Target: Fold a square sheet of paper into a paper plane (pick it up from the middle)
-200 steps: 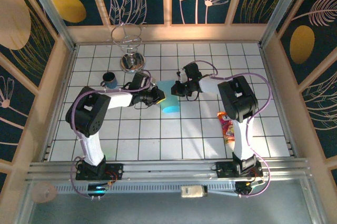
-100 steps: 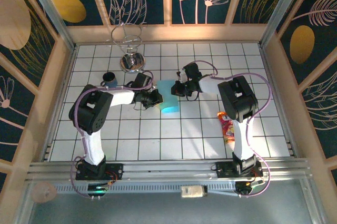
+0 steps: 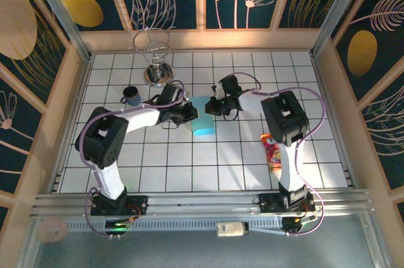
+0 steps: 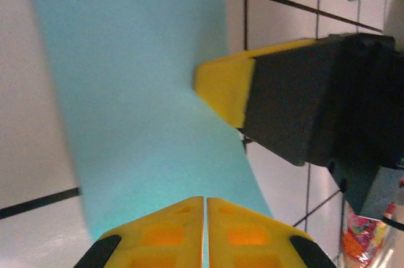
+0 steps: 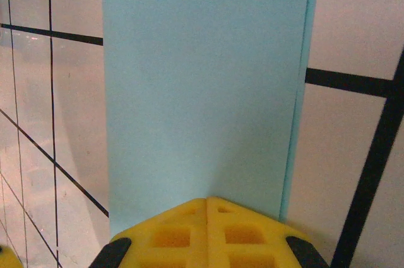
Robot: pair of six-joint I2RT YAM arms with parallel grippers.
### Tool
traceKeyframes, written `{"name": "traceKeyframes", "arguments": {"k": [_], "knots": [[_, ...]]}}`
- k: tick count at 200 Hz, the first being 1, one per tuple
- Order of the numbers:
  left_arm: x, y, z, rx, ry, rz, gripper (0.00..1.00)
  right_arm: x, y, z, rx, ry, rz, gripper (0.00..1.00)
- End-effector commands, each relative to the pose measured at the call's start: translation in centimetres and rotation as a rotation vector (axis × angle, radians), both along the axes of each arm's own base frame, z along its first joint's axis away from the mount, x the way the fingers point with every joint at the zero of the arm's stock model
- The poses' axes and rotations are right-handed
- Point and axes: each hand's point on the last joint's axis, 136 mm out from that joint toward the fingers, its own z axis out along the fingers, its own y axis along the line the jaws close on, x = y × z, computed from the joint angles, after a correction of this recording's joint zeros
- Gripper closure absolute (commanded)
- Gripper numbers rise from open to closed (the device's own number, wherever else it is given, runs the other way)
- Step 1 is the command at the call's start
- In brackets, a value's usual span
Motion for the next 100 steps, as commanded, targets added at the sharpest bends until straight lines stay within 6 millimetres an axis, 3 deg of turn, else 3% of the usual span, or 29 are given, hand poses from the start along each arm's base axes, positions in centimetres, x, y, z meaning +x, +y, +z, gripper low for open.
{"name": "traceKeyframes", "arguments": {"k": [1, 36, 57, 75, 100], "knots": [[-1.6, -1.5, -1.3, -0.043, 0.077, -0.052, 0.89, -7.4, -10.6, -12.7, -0.494, 0.307, -0.116, 1.0], [-4.1, -0.1, -4.8, 0.049, 0.178, -0.075, 0.89, -7.3, -10.6, -12.9, -0.497, 0.309, -0.117, 1.0], [-5.2, 0.9, -5.9, 0.098, 0.205, -0.086, 0.89, -7.4, -10.7, -13.0, -0.502, 0.313, -0.117, 1.0], [-7.6, 3.2, -8.0, 0.181, 0.246, -0.085, 0.89, -7.4, -10.8, -13.1, -0.505, 0.313, -0.119, 1.0], [-9.5, 5.4, -8.8, 0.264, 0.263, -0.091, 0.89, -7.5, -10.9, -13.1, -0.507, 0.312, -0.119, 1.0]]}}
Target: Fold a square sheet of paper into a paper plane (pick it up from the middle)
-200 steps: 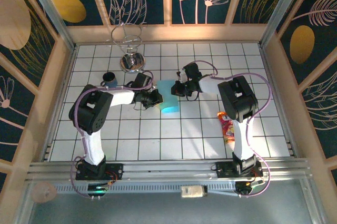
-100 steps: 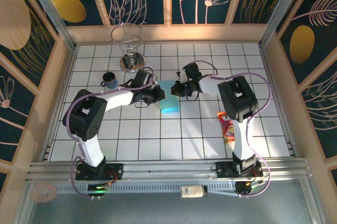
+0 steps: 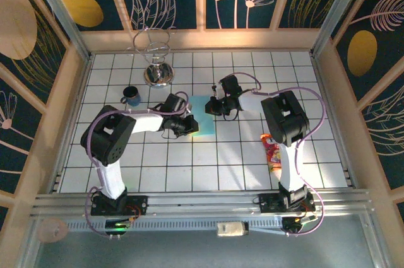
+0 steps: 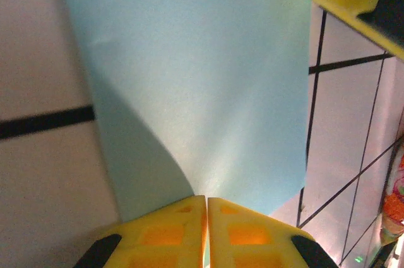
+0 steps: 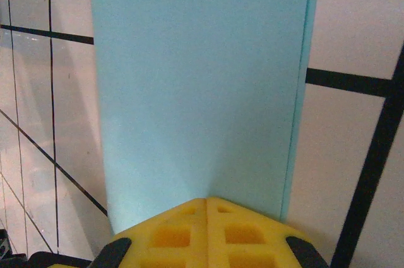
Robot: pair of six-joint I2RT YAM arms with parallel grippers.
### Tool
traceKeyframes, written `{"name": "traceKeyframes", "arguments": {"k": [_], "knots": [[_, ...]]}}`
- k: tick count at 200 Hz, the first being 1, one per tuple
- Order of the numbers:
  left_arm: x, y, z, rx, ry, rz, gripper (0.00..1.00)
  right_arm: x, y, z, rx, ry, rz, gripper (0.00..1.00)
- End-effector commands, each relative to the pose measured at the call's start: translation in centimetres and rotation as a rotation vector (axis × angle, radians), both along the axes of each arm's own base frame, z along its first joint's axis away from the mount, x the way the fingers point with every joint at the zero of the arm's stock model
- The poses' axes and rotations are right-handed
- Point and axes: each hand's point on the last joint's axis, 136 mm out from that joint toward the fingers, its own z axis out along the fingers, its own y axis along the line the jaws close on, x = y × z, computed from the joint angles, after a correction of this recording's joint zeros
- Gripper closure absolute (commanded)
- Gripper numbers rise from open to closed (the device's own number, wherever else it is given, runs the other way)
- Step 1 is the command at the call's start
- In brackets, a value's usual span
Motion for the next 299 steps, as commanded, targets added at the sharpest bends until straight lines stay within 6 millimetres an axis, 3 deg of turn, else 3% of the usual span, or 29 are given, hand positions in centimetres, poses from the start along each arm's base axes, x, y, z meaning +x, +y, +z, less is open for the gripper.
{"name": "traceKeyframes", "arguments": {"k": [1, 23, 67, 86, 114, 162, 195, 221, 247, 270, 299], "knots": [[-5.3, 4.8, -4.1, 0.211, 0.153, -0.018, 0.89, -7.5, -10.9, -13.0, -0.507, 0.31, -0.114, 1.0], [-4.9, 5.1, -2.4, 0.22, 0.103, -0.021, 0.89, -7.5, -10.9, -13.1, -0.507, 0.308, -0.115, 1.0], [1.7, 1.1, 4.6, 0.037, -0.147, 0.036, 0.89, -7.5, -10.9, -13.2, -0.502, 0.306, -0.118, 1.0], [4.0, -0.9, 5.4, -0.015, -0.169, 0.042, 0.89, -7.5, -10.8, -13.2, -0.498, 0.307, -0.12, 1.0], [5.6, -2.1, 3.8, -0.021, -0.139, 0.045, 0.9, -7.4, -10.7, -13.2, -0.494, 0.305, -0.12, 1.0], [2.8, -1.8, 0.3, -0.011, -0.018, -0.009, 0.89, -7.3, -10.6, -13.2, -0.49, 0.305, -0.124, 1.0], [-0.8, 1.7, -2.8, 0.151, 0.055, -0.051, 0.89, -7.5, -10.9, -13.5, -0.502, 0.312, -0.126, 1.0], [-3.6, 4.6, -3.9, 0.268, 0.082, -0.107, 0.9, -7.6, -11.2, -13.7, -0.511, 0.317, -0.131, 1.0], [-5.4, 6.8, -4.2, 0.346, 0.103, -0.137, 0.9, -7.5, -11.2, -13.7, -0.512, 0.315, -0.135, 1.0], [-5.7, 7.7, -3.9, 0.363, 0.107, -0.134, 0.91, -7.4, -11.1, -13.7, -0.511, 0.312, -0.135, 1.0], [-3.4, 5.5, 0.1, 0.252, -0.009, -0.123, 0.91, -7.1, -11.0, -13.5, -0.502, 0.306, -0.133, 1.0]]}}
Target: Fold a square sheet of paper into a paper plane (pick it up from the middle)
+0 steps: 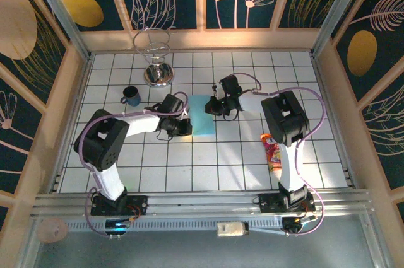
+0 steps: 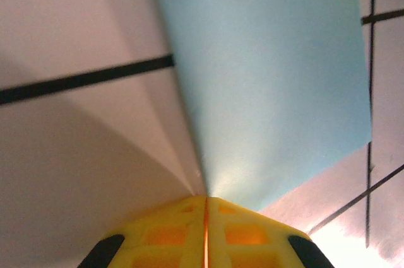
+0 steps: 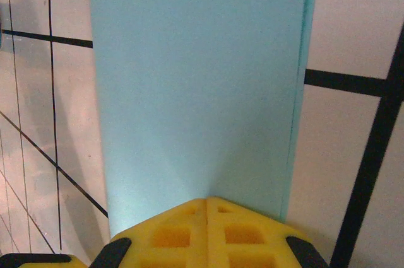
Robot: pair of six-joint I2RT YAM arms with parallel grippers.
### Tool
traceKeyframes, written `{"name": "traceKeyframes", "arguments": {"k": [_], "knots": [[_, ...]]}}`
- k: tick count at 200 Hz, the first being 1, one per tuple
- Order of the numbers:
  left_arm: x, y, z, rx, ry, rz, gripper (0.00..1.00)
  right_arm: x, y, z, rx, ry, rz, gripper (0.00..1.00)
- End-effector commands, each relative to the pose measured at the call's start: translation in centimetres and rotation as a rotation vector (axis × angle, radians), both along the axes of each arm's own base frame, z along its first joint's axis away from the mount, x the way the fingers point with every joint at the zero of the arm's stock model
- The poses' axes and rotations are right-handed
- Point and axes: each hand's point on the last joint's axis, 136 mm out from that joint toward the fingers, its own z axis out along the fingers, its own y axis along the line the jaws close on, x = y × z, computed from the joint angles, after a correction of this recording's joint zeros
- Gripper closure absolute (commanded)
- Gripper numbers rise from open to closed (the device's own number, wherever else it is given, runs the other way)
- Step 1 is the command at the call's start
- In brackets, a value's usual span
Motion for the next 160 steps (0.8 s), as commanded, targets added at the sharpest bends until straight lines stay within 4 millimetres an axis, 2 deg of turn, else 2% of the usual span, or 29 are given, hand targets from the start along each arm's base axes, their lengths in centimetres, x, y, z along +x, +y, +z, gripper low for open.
{"name": "traceKeyframes", "arguments": {"k": [1, 9, 14, 25, 49, 68, 89, 105, 120, 128, 141, 160], "knots": [[-2.4, 2.2, 0.1, 0.073, 0.079, -0.005, 0.91, -7.2, -10.9, -13.4, -0.505, 0.303, -0.116, 1.0], [-1.6, 1.4, 1.2, 0.032, 0.046, -0.004, 0.91, -7.0, -10.8, -13.3, -0.498, 0.3, -0.115, 1.0], [-0.8, 0.8, 3.0, -0.011, -0.001, -0.003, 0.91, -6.9, -10.6, -13.1, -0.49, 0.299, -0.114, 1.0], [0.3, -0.2, 4.9, -0.069, -0.055, 0.012, 0.9, -6.6, -10.0, -12.6, -0.47, 0.293, -0.11, 1.0], [2.9, -1.0, 6.8, -0.132, -0.131, 0.093, 0.86, -4.7, -7.5, -10.0, -0.375, 0.25, -0.102, 1.0], [5.0, -1.3, 7.5, -0.174, -0.17, 0.173, 0.8, -2.5, -4.4, -6.3, -0.247, 0.186, -0.093, 0.98], [6.7, -1.9, 7.9, -0.235, -0.188, 0.235, 0.76, 0.3, -1.0, -0.6, -0.076, 0.095, -0.083, 0.93], [8.1, -3.1, 8.2, -0.284, -0.19, 0.244, 0.73, 1.6, 0.5, 3.6, 0.033, 0.033, -0.083, 0.86], [8.5, -3.6, 7.9, -0.298, -0.176, 0.25, 0.73, 2.1, 0.8, 6.6, 0.089, -0.015, -0.097, 0.77], [8.6, -3.7, 7.9, -0.303, -0.172, 0.252, 0.72, 1.9, 0.5, 7.5, 0.102, -0.028, -0.111, 0.72], [8.7, -4.0, 7.8, -0.314, -0.171, 0.24, 0.71, 1.5, -0.7, 8.2, 0.106, -0.041, -0.151, 0.64], [9.1, -4.4, 7.2, -0.303, -0.158, 0.227, 0.69, 0.2, -3.1, 7.7, 0.078, -0.038, -0.226, 0.57]]}}
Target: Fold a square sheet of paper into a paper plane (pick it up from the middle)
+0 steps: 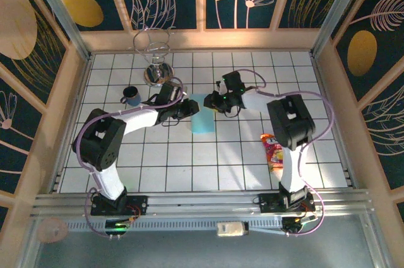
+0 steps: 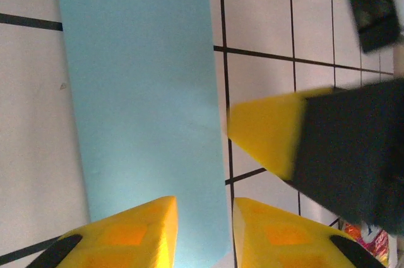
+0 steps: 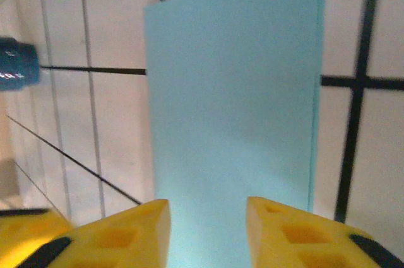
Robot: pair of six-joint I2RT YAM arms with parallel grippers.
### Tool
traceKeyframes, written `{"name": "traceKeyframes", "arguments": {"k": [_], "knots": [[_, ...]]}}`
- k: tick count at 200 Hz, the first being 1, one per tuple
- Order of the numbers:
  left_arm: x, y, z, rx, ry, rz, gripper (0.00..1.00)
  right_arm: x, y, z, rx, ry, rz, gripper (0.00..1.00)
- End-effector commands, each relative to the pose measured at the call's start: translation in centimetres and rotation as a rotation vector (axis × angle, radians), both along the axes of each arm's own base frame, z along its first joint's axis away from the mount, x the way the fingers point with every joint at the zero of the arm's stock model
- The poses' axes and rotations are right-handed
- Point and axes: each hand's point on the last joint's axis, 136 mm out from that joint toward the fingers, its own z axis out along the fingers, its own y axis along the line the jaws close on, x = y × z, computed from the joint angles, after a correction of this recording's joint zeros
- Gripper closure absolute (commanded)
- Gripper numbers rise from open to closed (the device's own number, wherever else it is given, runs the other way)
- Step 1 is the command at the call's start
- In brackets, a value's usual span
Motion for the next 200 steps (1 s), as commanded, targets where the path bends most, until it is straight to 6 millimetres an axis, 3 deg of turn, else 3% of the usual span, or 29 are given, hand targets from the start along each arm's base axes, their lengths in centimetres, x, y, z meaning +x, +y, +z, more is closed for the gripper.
{"name": "traceKeyframes", "arguments": {"k": [1, 26, 52, 113, 200], "knots": [[1.4, -1.2, 0.9, -0.049, -0.017, -0.009, 0.69, -0.2, -2.5, 2.1, 0.008, -0.038, -0.104, 0.56], [2.0, -1.5, -0.2, -0.04, 0.005, -0.004, 0.66, -2.2, -4.7, 1.7, -0.032, -0.032, -0.162, 0.48], [3.1, -1.1, -2.1, 0.03, 0.041, 0.036, 0.65, -4.1, -5.5, 1.1, -0.024, -0.004, -0.193, 0.46], [3.9, 0.3, -4.8, 0.115, 0.098, 0.125, 0.61, -7.2, -3.5, 0.0, 0.038, 0.093, -0.199, 0.49], [2.3, 2.5, -8.0, 0.152, 0.254, 0.229, 0.61, -8.6, -2.0, -1.2, 0.058, 0.174, -0.189, 0.56]]}}
